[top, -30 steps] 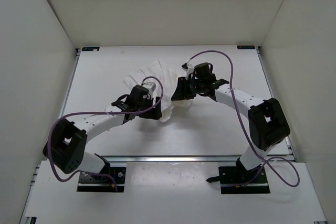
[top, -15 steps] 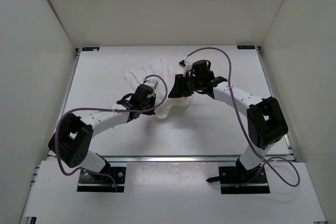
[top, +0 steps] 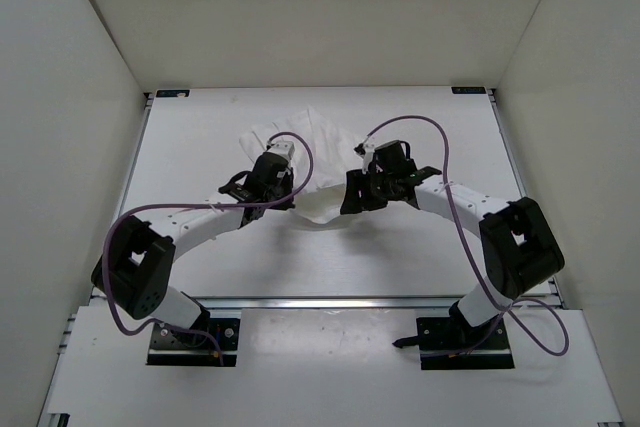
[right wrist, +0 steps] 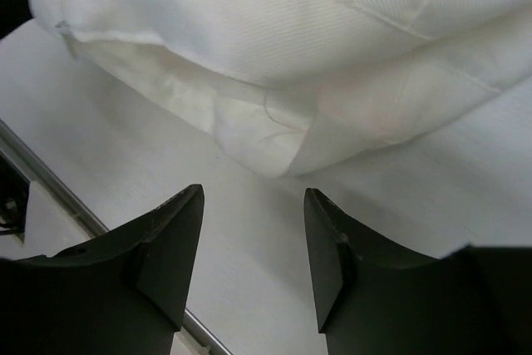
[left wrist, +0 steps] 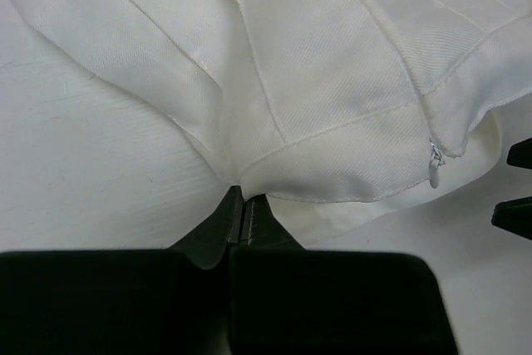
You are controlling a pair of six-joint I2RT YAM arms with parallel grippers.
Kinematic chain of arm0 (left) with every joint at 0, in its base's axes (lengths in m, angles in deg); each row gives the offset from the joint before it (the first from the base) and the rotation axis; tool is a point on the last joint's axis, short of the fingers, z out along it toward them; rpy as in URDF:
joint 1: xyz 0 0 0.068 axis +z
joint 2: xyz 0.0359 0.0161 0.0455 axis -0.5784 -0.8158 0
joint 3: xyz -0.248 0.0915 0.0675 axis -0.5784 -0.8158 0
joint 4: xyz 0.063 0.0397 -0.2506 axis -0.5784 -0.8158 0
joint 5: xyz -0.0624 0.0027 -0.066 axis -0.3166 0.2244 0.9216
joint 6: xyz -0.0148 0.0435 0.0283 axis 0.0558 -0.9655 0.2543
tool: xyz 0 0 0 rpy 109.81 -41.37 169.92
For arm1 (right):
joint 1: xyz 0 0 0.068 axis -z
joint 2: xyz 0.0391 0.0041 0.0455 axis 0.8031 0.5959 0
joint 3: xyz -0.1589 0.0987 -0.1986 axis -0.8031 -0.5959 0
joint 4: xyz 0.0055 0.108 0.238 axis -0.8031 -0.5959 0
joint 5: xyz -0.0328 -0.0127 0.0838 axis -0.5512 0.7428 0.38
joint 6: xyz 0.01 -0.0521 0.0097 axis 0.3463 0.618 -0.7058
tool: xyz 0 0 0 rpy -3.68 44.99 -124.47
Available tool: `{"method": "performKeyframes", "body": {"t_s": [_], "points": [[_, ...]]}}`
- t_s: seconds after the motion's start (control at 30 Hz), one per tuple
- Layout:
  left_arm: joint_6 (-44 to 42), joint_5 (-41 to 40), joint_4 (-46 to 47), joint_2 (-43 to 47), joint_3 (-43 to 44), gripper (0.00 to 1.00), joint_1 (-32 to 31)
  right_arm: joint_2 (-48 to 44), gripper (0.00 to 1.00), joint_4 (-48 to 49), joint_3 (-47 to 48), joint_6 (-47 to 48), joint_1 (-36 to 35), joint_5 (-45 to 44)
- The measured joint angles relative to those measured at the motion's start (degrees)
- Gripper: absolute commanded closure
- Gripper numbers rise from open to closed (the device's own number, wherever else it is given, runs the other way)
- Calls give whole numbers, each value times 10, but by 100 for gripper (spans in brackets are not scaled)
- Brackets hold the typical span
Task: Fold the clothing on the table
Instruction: Flatten the skirt out
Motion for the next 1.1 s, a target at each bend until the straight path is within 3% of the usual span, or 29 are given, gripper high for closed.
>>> {"method": "performKeyframes", "body": {"t_s": [0.5,0.77,0.83,0.97,1.1], "points": [[17,16,-7,31,2,100,15,40,41,18,37,18,11,-120],[20,24,-8,31,1,100,14,66,39,28,53,23,-31,-146],[21,26,-8,31,1,100,14,75,43,26,54,32,-47,-166],[22,27,-8,31,1,100,14,104,61,9,67,44,-65,-219],[22,29,-8,31,0,100,18,111,96,-7,68,46,-48,-264]]}}
